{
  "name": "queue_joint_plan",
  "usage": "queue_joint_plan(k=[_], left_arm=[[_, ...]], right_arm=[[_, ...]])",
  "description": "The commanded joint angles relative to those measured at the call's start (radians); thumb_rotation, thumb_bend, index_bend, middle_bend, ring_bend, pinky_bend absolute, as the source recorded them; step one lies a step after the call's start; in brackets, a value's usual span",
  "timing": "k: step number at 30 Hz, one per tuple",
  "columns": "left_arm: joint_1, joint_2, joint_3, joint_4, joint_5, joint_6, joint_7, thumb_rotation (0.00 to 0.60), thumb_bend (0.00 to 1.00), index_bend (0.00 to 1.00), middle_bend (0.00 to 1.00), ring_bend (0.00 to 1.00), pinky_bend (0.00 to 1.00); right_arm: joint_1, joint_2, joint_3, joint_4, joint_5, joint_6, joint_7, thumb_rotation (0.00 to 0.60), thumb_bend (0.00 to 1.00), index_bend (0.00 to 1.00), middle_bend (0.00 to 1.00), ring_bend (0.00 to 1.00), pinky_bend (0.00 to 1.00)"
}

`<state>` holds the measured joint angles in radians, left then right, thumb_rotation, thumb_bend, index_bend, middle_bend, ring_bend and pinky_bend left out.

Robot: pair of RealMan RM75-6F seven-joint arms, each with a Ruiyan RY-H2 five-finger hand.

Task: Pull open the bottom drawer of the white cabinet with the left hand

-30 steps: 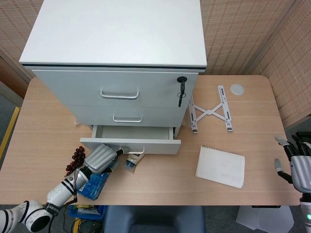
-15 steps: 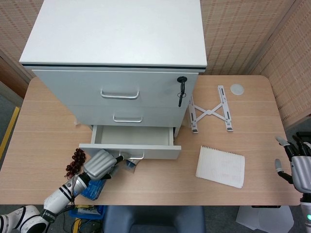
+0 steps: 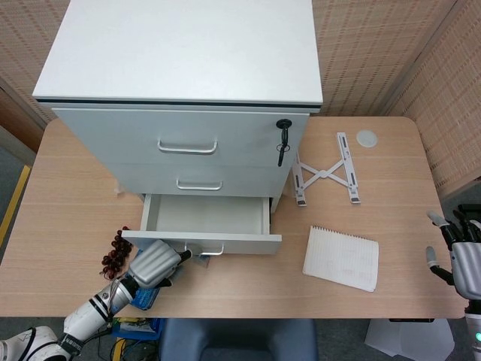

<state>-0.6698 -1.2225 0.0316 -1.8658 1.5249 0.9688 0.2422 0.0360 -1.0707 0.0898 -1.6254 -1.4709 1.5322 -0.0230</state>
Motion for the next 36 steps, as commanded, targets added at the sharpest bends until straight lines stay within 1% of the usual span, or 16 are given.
queue_joint_plan(k=[1,9,16,21,26,36], left_arm=[[0.004,0.006,0.006,-0.012,0.007,0.001,0.003,0.600,0.63,0.24,0.97,0.98,1.00],[0.020,0.027,0.029,-0.049,0.044,0.011,0.014,0.600,0.63,0.24,0.97,0.98,1.00],[0.040,0.045,0.026,-0.053,0.097,0.066,-0.024,0.600,0.63,0.24,0.96,0.96,1.00],[0.057,0.074,0.042,-0.069,0.132,0.089,-0.028,0.600,0.63,0.24,0.95,0.95,1.00],[0.092,0.099,0.053,-0.069,0.157,0.141,-0.049,0.600,0.63,0.25,0.92,0.92,0.99],[0.178,0.173,0.065,-0.043,0.164,0.255,-0.089,0.600,0.63,0.28,0.85,0.84,0.92]], right_arm=[[-0.001,0.000,0.000,0.001,0.000,0.001,0.001,0.600,0.43,0.16,0.28,0.19,0.18],[-0.003,0.000,0.000,0.002,0.001,0.003,0.004,0.600,0.43,0.16,0.28,0.19,0.18],[-0.004,0.001,0.000,0.002,-0.005,0.005,0.007,0.600,0.43,0.16,0.28,0.19,0.18],[-0.007,0.000,-0.001,0.004,-0.006,0.010,0.009,0.600,0.43,0.16,0.28,0.19,0.18],[-0.010,-0.002,-0.002,0.009,-0.007,0.011,0.014,0.600,0.43,0.16,0.28,0.19,0.18],[-0.004,-0.002,0.003,0.010,-0.006,0.006,0.016,0.600,0.43,0.16,0.28,0.19,0.18]])
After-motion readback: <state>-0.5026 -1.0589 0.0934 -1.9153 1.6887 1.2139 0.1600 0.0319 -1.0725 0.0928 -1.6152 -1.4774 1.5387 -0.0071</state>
